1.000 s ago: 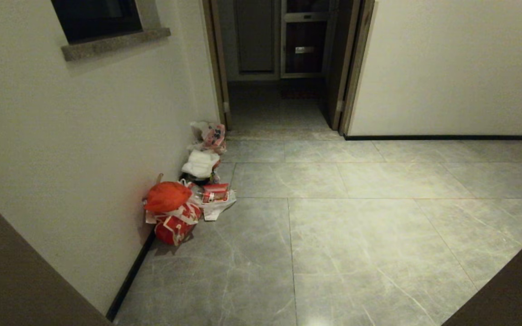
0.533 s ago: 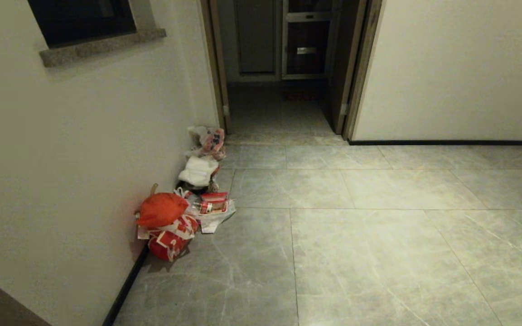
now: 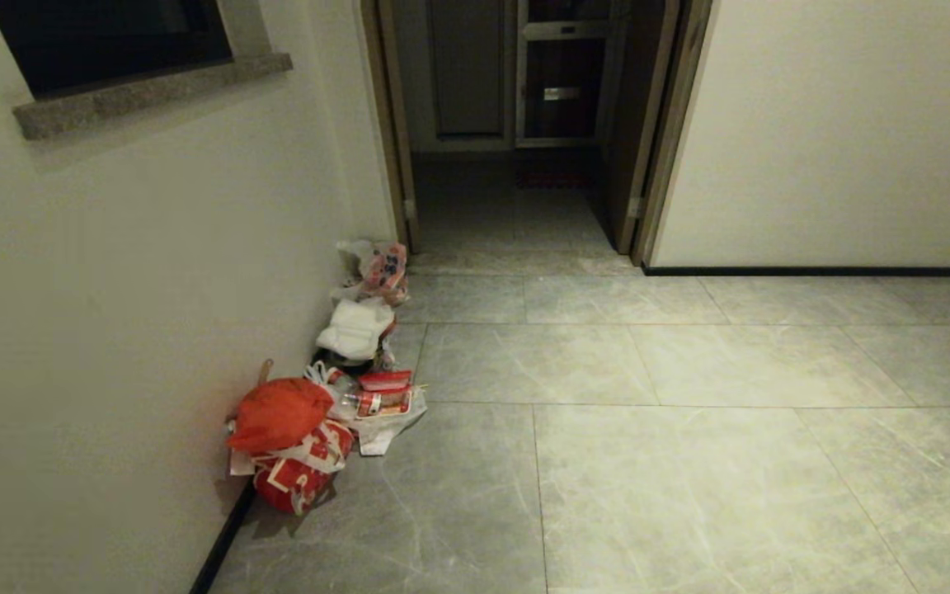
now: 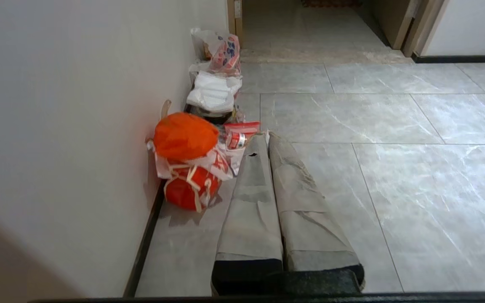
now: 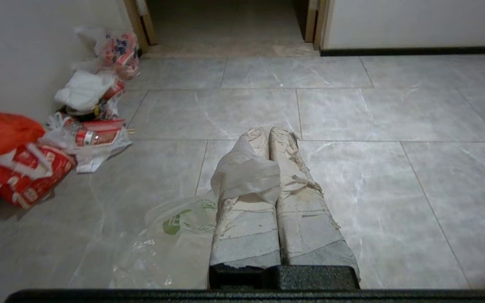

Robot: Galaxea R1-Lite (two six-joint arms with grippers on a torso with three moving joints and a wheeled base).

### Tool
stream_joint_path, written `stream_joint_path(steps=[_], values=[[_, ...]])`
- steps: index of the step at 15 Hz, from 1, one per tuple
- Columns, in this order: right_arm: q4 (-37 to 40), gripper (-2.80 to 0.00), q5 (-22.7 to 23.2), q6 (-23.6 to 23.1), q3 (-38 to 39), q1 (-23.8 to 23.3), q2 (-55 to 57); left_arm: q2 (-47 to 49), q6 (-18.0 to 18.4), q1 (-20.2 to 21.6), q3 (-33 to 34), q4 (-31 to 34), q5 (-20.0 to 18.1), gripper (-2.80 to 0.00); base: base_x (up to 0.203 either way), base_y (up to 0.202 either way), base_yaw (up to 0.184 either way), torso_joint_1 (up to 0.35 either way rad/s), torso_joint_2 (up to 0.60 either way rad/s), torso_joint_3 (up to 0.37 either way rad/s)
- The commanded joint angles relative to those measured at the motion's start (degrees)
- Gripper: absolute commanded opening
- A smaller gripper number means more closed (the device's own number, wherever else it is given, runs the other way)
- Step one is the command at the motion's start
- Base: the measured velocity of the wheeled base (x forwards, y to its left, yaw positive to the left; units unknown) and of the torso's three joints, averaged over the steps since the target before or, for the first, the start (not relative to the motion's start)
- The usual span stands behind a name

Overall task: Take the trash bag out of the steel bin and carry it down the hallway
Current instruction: Put the trash bag at the door

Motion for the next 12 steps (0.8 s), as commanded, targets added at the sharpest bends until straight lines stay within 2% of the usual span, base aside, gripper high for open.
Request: stream_joint_path(steps=[1, 12], values=[[-0.02, -2.80, 0.01, -0.01, 0.18, 0.02, -0.01, 0.00, -0.05, 0.02, 0.09, 0.05, 0.02, -2.80, 0.191, 0.000, -0.003, 0.002, 0.00, 0.006], [-0.02, -2.80, 0.01, -0.01, 0.18, 0.02, -0.01, 0.00, -0.05, 0.02, 0.09, 0.05, 0.02, -2.80, 0.195, 0.000, 0.002, 0.002, 0.00, 0.002]])
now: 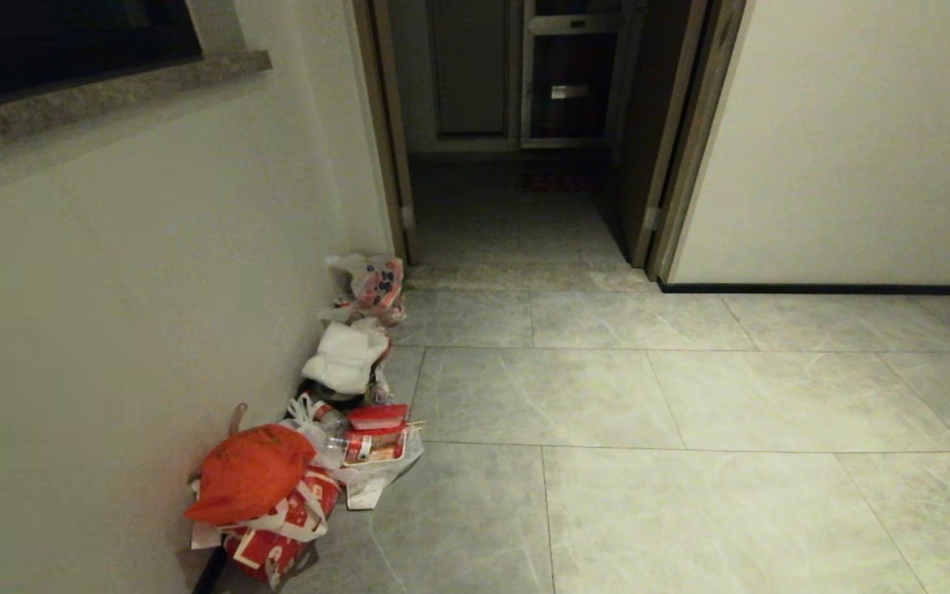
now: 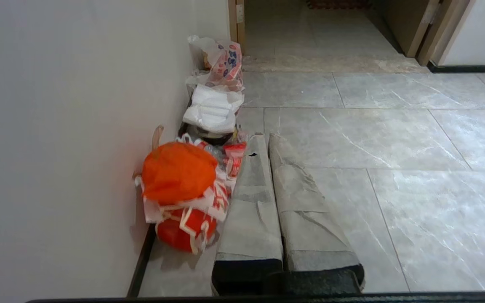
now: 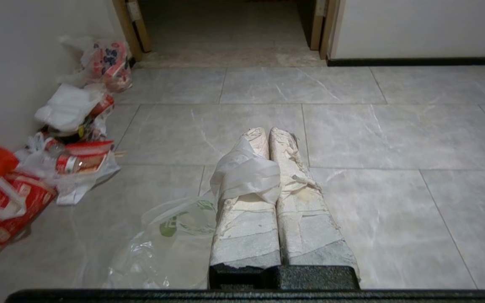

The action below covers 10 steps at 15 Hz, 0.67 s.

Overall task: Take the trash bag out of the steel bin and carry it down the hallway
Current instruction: Put the trash bag at the door

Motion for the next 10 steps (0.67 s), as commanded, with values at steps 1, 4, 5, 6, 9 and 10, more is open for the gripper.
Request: stream_joint_path(steps=[1, 4, 5, 6, 9, 10], values=[[-0.02, -2.80, 0.01, -0.02, 0.18, -0.01, -0.01, 0.00, -0.02, 0.02, 0.09, 0.00, 0.02, -2.80, 0.196, 0.000, 0.002, 0.002, 0.00, -0.002], [-0.02, -2.80, 0.01, -0.02, 0.18, -0.01, -0.01, 0.00, -0.02, 0.02, 0.09, 0.00, 0.02, -2.80, 0.184, 0.000, -0.001, 0.001, 0.00, 0.003], [-0.02, -2.80, 0.01, -0.02, 0.18, -0.01, -0.01, 0.00, -0.02, -0.07, 0.09, 0.00, 0.02, -2.80, 0.196, 0.000, 0.003, 0.007, 0.00, 0.003], [-0.02, -2.80, 0.01, -0.02, 0.18, -0.01, -0.01, 0.00, -0.02, -0.03, 0.09, 0.00, 0.02, -2.80, 0.183, 0.000, 0.007, 0.007, 0.00, 0.002], [-0.02, -2.80, 0.01, -0.02, 0.18, -0.01, 0.01, 0.00, -0.02, 0.02, 0.09, 0.00, 0.02, -2.80, 0.190, 0.000, -0.001, 0.003, 0.00, 0.004], [-0.02, -2.80, 0.01, -0.02, 0.18, -0.01, -0.01, 0.00, -0.02, 0.02, 0.09, 0.00, 0.02, -2.80, 0.196, 0.000, 0.001, 0.009, 0.00, 0.004]])
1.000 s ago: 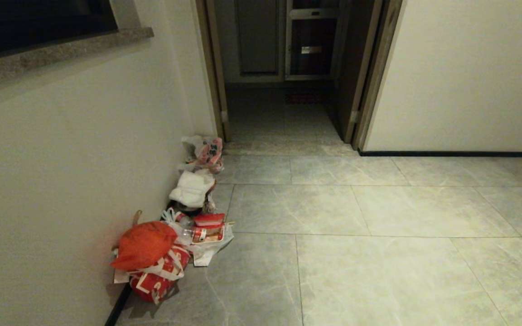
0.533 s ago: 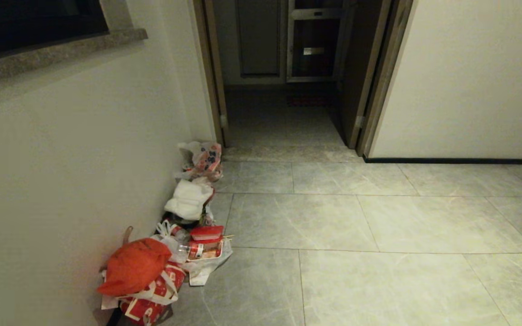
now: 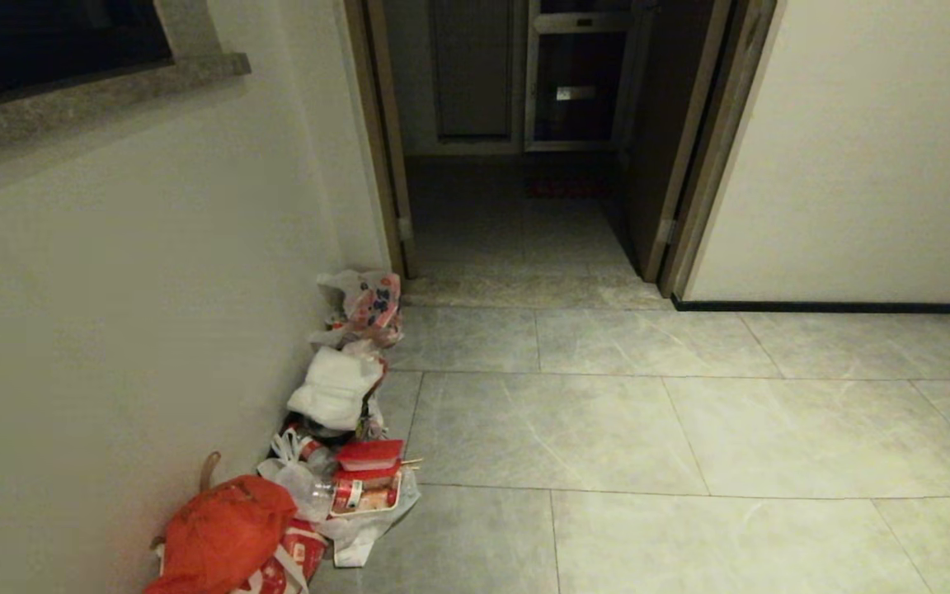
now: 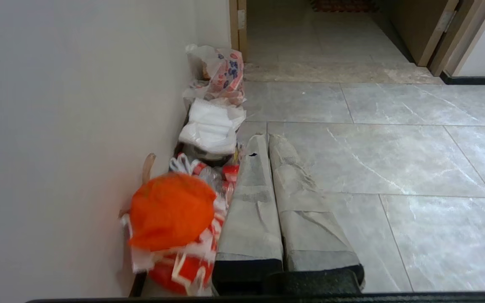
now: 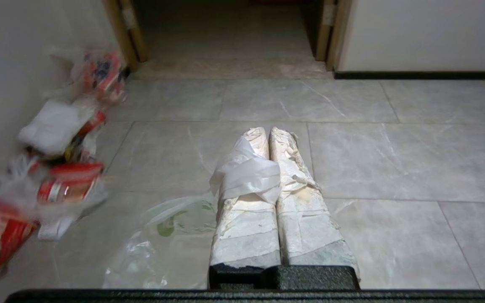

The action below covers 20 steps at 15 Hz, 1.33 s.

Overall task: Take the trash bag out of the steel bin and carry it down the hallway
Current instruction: Put the trash bag at the door

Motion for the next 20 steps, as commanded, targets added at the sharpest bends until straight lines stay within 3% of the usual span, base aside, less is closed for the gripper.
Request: stream_joint_path(steps=[1, 15, 20], values=[[-0.04, -2.80, 0.02, -0.02, 0.18, 0.01, -0.01, 0.00, 0.00, 0.01, 0.09, 0.05, 0.04, -2.80, 0.194, 0.000, -0.003, 0.000, 0.00, 0.005], [-0.04, -2.80, 0.02, -0.02, 0.18, 0.01, -0.01, -0.09, 0.27, -0.08, 0.09, 0.05, 0.04, -2.80, 0.192, 0.000, 0.002, 0.003, 0.00, 0.003], [-0.04, -2.80, 0.02, -0.02, 0.18, 0.01, -0.01, -0.09, 0.44, -0.08, 0.09, 0.05, 0.04, -2.80, 0.027, 0.000, 0.000, 0.001, 0.00, 0.001]])
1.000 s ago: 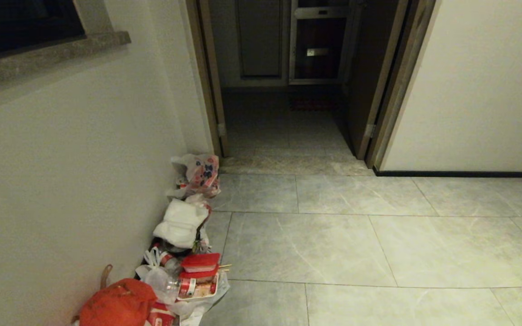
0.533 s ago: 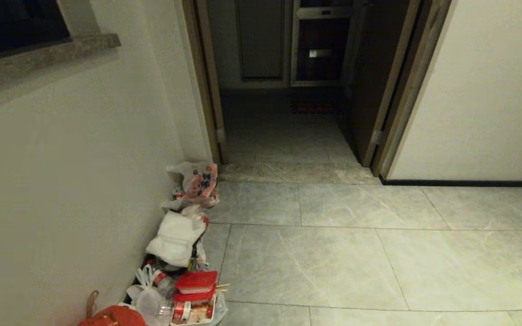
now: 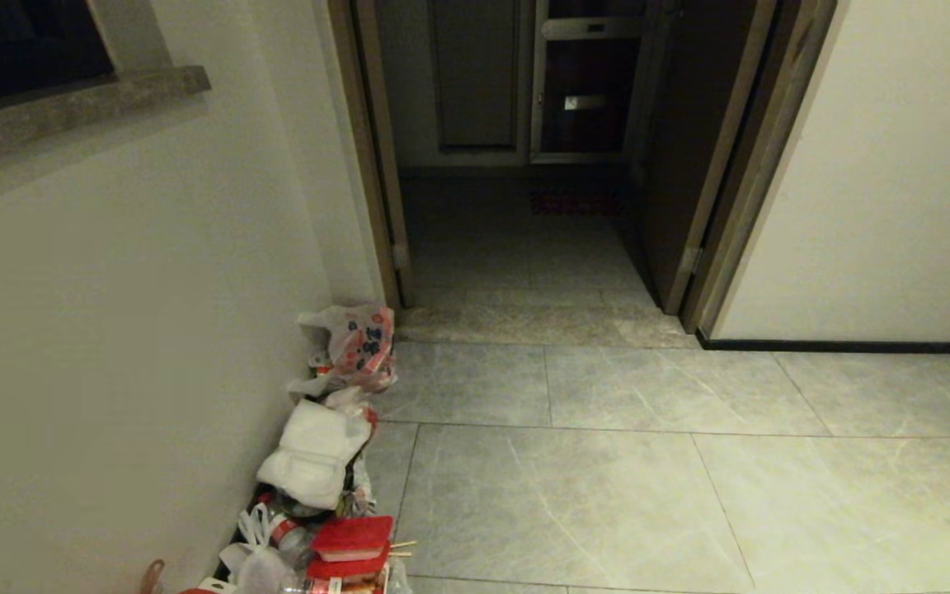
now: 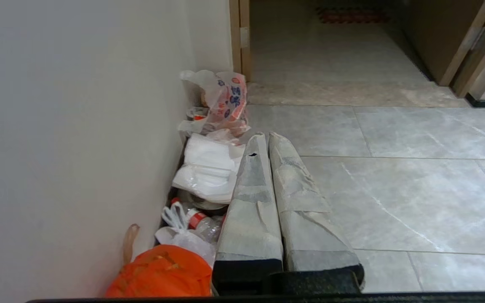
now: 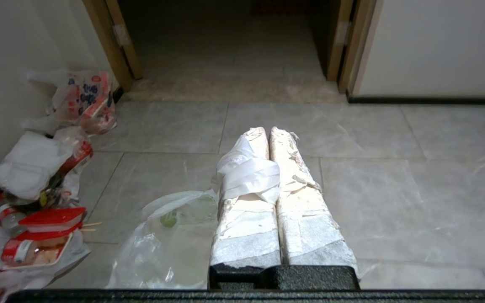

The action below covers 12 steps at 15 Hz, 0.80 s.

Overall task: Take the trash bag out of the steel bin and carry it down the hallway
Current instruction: Put the trash bag at the door

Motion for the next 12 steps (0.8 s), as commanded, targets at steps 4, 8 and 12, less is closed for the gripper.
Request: stream_joint_path(steps=[4, 8, 12], values=[[0.01, -2.80, -0.03, 0.00, 0.18, 0.02, -0.01, -0.09, -0.02, 0.01, 0.09, -0.11, 0.02, -2.80, 0.000, 0.000, 0.000, 0.000, 0.00, 0.000], [0.01, -2.80, -0.03, 0.09, 0.18, 0.02, -0.01, 0.00, -0.29, 0.01, 0.09, -0.03, 0.02, -2.80, 0.000, -0.018, -0.002, 0.002, 0.00, 0.001], [0.01, -2.80, -0.03, 0.05, 0.18, 0.02, -0.08, -0.01, -0.19, 0.01, 0.09, -0.03, 0.02, -2.80, 0.001, -0.169, -0.008, 0.003, 0.00, 0.002]])
